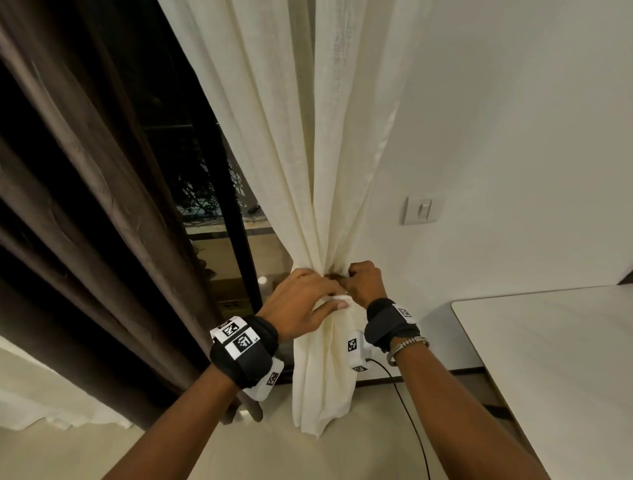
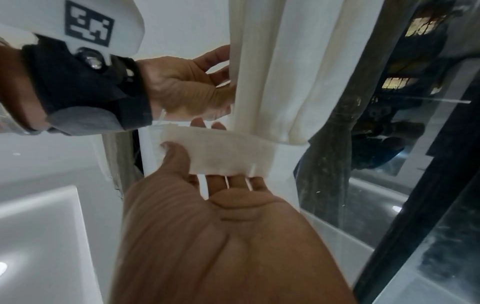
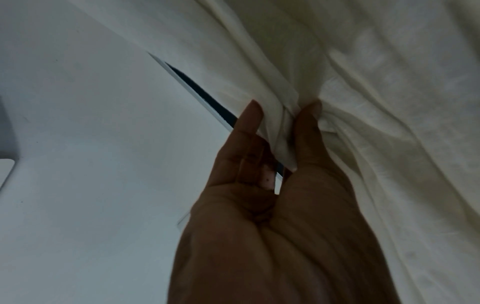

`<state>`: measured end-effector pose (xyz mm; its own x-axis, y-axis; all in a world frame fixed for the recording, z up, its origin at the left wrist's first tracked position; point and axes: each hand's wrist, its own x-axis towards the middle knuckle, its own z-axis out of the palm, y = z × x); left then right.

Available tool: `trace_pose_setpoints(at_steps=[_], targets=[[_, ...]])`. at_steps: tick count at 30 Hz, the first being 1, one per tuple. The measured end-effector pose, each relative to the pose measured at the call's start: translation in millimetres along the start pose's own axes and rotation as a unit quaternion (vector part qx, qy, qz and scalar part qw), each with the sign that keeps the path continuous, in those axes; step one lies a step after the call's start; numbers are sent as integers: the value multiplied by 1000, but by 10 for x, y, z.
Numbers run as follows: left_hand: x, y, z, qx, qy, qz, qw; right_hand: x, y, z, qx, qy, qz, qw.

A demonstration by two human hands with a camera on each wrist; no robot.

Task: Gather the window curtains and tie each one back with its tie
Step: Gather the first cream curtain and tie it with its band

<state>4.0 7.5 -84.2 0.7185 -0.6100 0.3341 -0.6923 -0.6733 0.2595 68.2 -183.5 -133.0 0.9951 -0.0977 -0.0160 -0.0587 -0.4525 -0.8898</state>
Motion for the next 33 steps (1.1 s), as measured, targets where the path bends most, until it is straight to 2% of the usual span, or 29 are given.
trace_pose_setpoints(at_steps=[5, 8, 11, 15, 18, 26, 30, 33], targets=[[33, -291, 134, -49, -8, -117, 992, -79, 13, -32, 98, -62, 23, 993], [23, -434, 222, -38, -17, -133, 990, -166, 27, -68, 180, -113, 1, 977], [4, -486, 280, -58, -14, -140, 988, -220, 32, -100, 215, -144, 1, 966], [50, -547, 317, -118, 51, -158, 979, -193, 34, -117, 247, -185, 19, 951], [54, -581, 369, -130, 53, -189, 972, -194, 62, -96, 251, -210, 35, 944], [114, -529, 441, -118, 56, -221, 966, -225, 68, -106, 255, -214, 34, 942], [109, -559, 444, -83, 33, -213, 973, -255, 60, -115, 287, -242, 49, 926], [105, -526, 457, -44, 37, -202, 978, -240, -9, -66, 240, -206, 33, 948]])
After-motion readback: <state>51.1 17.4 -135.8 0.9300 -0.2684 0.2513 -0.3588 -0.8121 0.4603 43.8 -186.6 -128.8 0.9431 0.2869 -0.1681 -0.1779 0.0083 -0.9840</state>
